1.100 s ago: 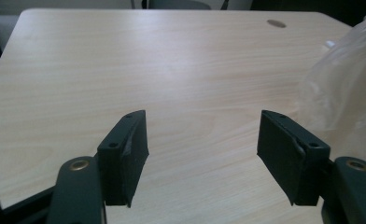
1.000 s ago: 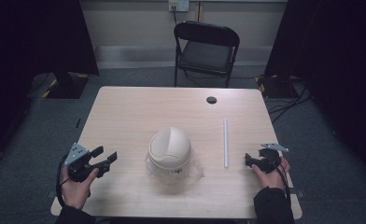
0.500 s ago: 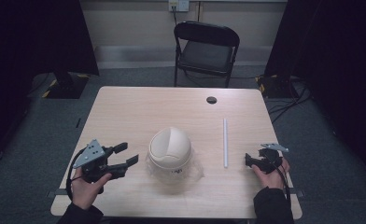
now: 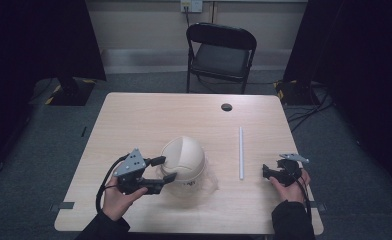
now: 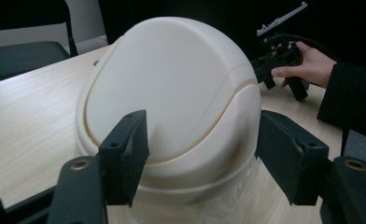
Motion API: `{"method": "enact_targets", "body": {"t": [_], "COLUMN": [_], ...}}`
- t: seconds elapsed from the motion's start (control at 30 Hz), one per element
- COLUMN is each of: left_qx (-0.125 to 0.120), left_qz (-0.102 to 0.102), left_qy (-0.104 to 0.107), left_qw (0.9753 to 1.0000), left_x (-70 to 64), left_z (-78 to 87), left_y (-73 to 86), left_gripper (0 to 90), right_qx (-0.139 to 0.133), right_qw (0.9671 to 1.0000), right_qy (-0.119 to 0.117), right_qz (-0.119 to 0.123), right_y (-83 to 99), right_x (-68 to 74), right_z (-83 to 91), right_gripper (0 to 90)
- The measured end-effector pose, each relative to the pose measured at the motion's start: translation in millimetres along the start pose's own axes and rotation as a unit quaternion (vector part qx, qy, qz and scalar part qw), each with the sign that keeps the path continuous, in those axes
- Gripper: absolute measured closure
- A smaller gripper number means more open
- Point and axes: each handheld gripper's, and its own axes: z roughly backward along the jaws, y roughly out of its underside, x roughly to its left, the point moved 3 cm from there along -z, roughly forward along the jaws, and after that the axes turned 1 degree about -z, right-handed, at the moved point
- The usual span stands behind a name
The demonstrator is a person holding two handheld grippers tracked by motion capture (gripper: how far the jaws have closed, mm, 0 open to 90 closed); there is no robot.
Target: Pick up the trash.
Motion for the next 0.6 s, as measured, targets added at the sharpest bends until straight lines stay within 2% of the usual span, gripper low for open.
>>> {"method": "enact_targets", "body": {"t": [0.27,0.33,0.4,0.6], "left_qx": [0.016,0.021,0.024,0.029], "left_qz": [-0.003,-0.007,-0.001,-0.003], "left_qy": [0.012,0.01,0.012,0.02], "left_qw": [0.9998,0.9997,0.9996,0.9994], "left_x": [-5.0,-6.1,-6.5,-7.5], "left_z": [-17.6,-22.4,-26.2,-32.4], "left_y": [-1.0,-1.9,-1.8,-0.4], "left_gripper": [33.4,32.6,32.2,32.2], "right_qx": [0.0,0.0,0.0,0.0], "right_qw": [1.0,1.0,1.0,1.0], "right_qy": [0.0,0.0,0.0,0.0], "right_qz": [0.0,0.0,0.0,0.0], "right_y": [0.0,0.0,0.0,0.0], "right_x": [0.0,0.0,0.0,0.0], "right_z": [0.0,0.0,0.0,0.0], "right_gripper": [13.6,13.6,13.6,13.6]}}
